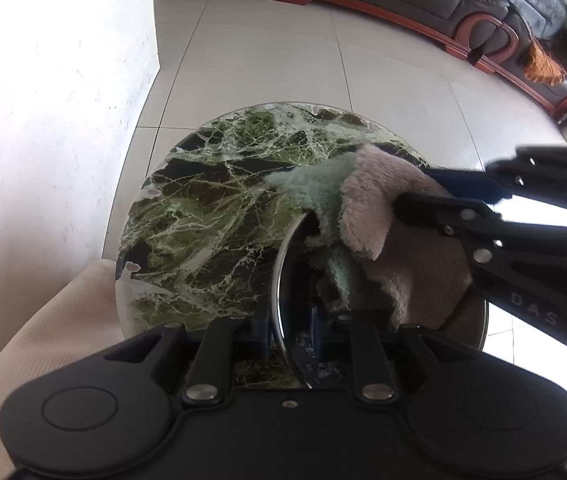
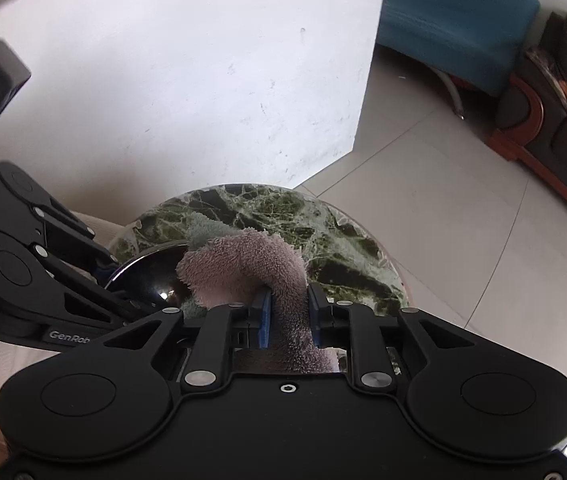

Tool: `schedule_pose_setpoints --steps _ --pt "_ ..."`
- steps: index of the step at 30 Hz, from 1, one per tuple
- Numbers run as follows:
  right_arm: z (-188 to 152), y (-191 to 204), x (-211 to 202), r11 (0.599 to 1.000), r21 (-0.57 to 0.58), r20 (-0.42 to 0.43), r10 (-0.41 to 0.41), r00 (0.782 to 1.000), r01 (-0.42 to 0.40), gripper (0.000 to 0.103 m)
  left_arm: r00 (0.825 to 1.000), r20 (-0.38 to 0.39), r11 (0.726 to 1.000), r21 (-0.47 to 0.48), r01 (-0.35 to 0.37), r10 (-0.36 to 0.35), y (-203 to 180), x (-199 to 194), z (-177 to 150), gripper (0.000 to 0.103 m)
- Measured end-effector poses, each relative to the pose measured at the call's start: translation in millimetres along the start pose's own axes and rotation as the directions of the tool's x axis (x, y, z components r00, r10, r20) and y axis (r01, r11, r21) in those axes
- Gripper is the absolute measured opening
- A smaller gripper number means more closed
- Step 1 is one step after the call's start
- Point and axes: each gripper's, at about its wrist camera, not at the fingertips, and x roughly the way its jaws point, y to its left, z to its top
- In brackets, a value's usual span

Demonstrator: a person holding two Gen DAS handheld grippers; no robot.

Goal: Clean bowl
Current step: 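Rub the pink towel along the bowl's inner wall with the right gripper, then hold the bowl rim with the left gripper while the right gripper scrubs inside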

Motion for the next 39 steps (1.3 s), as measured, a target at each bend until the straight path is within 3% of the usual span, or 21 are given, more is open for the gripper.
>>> schedule_pose_setpoints --steps 8,12,18,29,39 --pt "-35.6 -10.2 -20.4 0.986 0.167 -0.051 0.029 0.998 -0.02 0.019 1.0 0.0 1.0 -0.001 0.005 -0.005 -0.6 -0.1 1.7 0.019" --pt "-27.7 -5.1 -19.7 0.992 0.126 -0.029 -0.006 1.0 0.01 0.019 1.0 -0.007 1.0 0.03 0.002 -0.002 -2.6 -0.1 3.1 0.02" --pt "-1.2 -12.9 -4.2 0.992 0.125 0.017 0.03 0.999 -0.032 0.019 1.0 -0.009 1.0 0.024 0.001 -0.001 -3.4 0.0 3.1 0.02" --pt "-45.3 -22.5 -22.8 0.956 0.282 -0.027 0.086 0.996 -0.075 0.019 1.0 -0.008 1.0 0.021 0.002 -0.001 -3.5 1.2 3.9 0.022" --pt "-18.2 -28.6 -7.6 0.96 0.266 0.035 0.082 0.996 -0.089 0.023 1.0 -0.011 1.0 0.02 0.0 0.001 -4.4 2.7 3.9 0.022"
